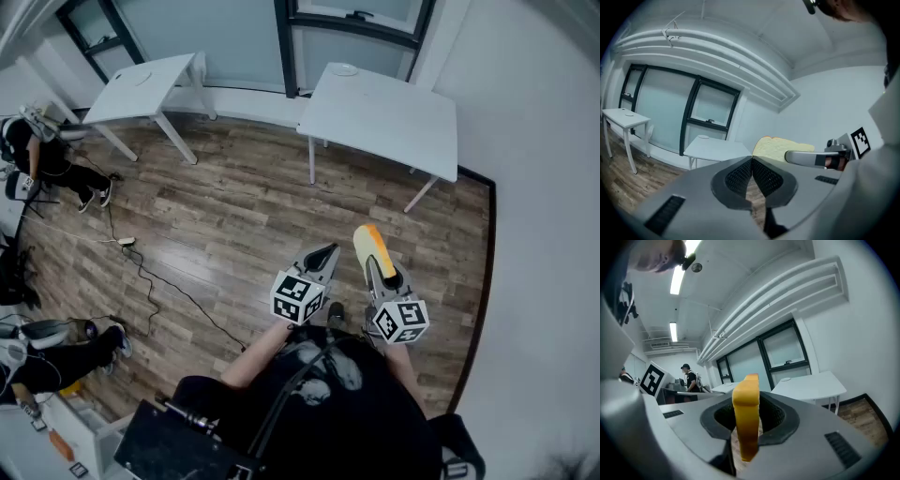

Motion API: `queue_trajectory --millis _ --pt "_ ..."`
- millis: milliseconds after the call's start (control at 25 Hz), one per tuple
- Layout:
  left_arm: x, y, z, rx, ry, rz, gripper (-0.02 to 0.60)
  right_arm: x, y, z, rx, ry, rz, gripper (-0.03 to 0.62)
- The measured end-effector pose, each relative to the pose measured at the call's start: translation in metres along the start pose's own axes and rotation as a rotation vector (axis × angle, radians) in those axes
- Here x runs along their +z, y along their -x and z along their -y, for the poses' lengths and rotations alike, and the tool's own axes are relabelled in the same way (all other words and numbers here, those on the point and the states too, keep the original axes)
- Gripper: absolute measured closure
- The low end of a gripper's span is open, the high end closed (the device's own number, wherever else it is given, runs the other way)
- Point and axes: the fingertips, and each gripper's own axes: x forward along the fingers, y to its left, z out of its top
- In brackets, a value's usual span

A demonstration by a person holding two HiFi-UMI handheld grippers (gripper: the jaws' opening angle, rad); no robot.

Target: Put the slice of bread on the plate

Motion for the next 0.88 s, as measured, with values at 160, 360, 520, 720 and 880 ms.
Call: queue_trajectory --millis 160,360,520,720,880 --pt "-0.007 -0.002 0.003 -0.001 0.008 -0.008 0.575 -0.006 0.003 0.002 -0.003 0.0 -0.008 0.497" --pt "-0.01 -0.003 -0.001 0.009 0.017 -0.013 0.575 -0.007 0.0 0.003 0.008 -0.009 -0.005 0.497" --pt "-0.005 -0.014 -0.003 0.017 0.02 -0.016 0.575 -0.005 -0.008 0.009 0.048 -0.047 -0.018 0.498" --pt "-0.005 -0.039 0.0 0.025 0.026 -0.019 0.574 -0.003 -0.019 0.022 0.103 -0.034 -0.035 0.498" --pt "-0.001 -0.058 0.0 0.04 0.024 -0.015 0.574 0.002 -0.03 0.038 0.132 -0.033 -0.046 0.497"
